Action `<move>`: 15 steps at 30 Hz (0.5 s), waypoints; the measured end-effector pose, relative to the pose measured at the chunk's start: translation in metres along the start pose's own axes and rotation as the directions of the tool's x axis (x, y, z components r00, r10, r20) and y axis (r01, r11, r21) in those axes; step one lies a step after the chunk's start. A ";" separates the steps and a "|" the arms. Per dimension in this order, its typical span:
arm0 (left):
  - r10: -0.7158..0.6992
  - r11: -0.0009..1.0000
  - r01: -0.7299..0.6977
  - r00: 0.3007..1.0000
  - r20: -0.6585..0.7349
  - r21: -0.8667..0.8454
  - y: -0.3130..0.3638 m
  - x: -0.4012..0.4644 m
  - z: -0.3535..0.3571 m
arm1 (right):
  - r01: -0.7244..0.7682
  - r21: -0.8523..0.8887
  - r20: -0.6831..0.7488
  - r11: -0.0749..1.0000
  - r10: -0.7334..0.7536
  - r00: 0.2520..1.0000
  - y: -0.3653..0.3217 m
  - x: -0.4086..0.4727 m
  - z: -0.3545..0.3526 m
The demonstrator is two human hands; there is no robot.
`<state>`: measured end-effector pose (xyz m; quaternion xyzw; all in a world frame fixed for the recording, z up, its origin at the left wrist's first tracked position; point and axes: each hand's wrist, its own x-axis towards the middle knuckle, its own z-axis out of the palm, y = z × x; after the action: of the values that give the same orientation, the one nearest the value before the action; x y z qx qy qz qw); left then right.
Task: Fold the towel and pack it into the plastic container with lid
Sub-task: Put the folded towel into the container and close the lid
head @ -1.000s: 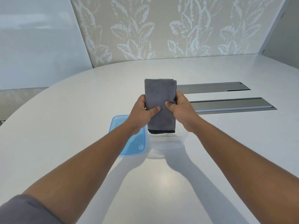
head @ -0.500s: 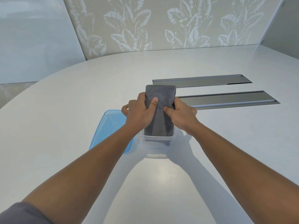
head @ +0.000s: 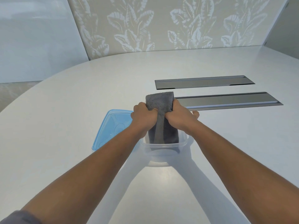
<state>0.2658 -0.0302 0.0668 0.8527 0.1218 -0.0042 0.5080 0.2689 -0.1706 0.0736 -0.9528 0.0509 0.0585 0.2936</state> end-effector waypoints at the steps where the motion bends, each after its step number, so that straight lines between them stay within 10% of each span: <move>1: -0.008 1.000 0.008 1.000 0.002 0.007 0.000 -0.002 0.002 | -0.011 0.005 0.009 1.000 0.011 1.000 -0.001 -0.001 -0.001; 8: 0.387 0.748 -0.343 0.921 0.046 0.568 -0.007 0.003 -0.006 | -0.029 -0.171 0.059 0.985 0.040 0.997 0.001 -0.003 0.008; 15: 0.531 0.382 -0.600 0.765 0.364 0.703 -0.020 0.006 -0.001 | 0.013 -0.386 0.042 0.922 0.004 0.999 0.009 -0.007 0.022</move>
<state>0.2674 -0.0192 0.0490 0.9725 -0.2109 0.0826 0.0532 0.2595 -0.1650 0.0519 -0.9906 0.0301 0.0869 0.1011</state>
